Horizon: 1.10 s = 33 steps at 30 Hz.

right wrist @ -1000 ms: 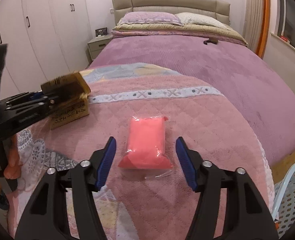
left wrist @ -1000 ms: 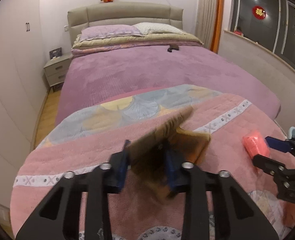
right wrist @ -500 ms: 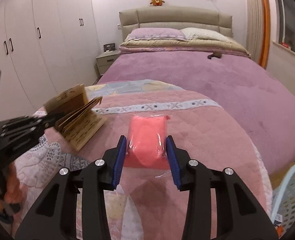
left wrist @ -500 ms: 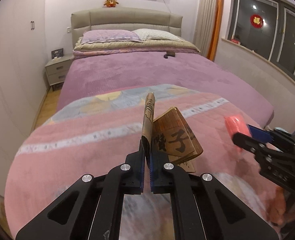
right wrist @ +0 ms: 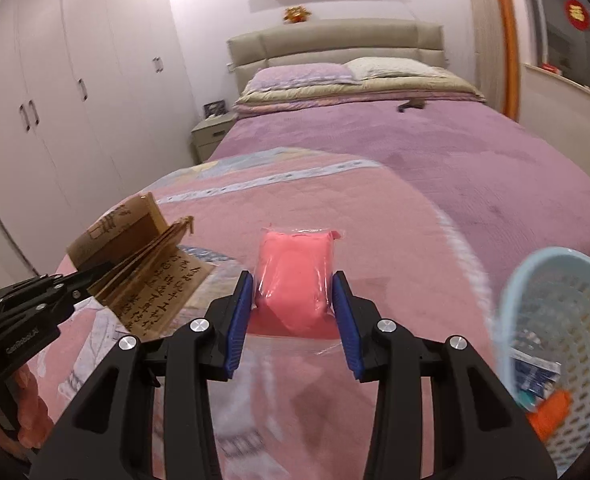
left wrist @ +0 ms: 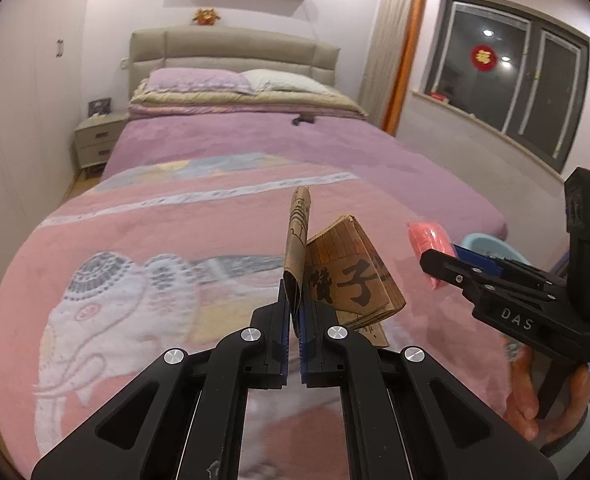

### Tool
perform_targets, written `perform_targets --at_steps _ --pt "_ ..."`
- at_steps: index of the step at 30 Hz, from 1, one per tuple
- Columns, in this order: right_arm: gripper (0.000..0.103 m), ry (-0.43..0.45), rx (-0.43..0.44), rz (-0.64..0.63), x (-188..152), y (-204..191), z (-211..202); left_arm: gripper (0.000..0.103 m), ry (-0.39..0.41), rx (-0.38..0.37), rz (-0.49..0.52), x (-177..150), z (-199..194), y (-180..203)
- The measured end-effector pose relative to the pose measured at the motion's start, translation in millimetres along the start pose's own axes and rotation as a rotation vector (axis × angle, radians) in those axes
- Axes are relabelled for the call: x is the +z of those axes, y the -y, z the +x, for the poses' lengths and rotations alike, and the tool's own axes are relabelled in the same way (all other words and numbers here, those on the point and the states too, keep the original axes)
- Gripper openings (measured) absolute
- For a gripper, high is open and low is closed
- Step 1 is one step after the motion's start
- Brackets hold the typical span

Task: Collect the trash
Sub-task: 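Carry the pink packet with the right tool while the left tool carries the booklet to the basket, then open the right tool over the basket while the left tool drops the booklet in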

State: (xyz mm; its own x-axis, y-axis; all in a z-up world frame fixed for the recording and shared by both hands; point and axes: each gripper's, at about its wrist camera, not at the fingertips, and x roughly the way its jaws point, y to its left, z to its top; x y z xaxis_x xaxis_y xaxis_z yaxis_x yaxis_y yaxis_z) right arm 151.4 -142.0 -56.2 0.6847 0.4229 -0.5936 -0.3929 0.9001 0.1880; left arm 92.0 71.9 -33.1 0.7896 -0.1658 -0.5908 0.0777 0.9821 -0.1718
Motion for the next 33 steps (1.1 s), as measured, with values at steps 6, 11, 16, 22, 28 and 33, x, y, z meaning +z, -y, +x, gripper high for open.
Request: perform_targets --at_steps 6,11,16,22,28,33 --pt "0.037 0.076 -0.091 0.083 9.3 49.2 -50.9 0.002 0.048 -0.083 0.077 15.5 -3.4 54.5" --pt "0.037 0.126 -0.18 0.153 14.2 93.1 -82.4 0.002 0.058 -0.155 0.163 29.5 9.6 114.9" --pt "0.037 0.148 -0.284 0.197 9.4 131.2 -98.1 0.002 0.037 -0.214 0.214 35.8 33.8 161.7" --pt "0.037 0.108 -0.37 0.291 -10.3 177.0 -92.6 0.002 -0.03 -0.277 0.213 33.8 77.1 197.8" --pt "0.037 0.068 -0.393 0.369 -25.0 204.7 -87.8 0.004 -0.069 -0.284 0.252 30.6 107.8 215.8" --pt "0.044 0.036 -0.401 0.429 -30.7 220.3 -87.3 0.047 -0.102 -0.277 0.261 24.8 126.8 216.5"
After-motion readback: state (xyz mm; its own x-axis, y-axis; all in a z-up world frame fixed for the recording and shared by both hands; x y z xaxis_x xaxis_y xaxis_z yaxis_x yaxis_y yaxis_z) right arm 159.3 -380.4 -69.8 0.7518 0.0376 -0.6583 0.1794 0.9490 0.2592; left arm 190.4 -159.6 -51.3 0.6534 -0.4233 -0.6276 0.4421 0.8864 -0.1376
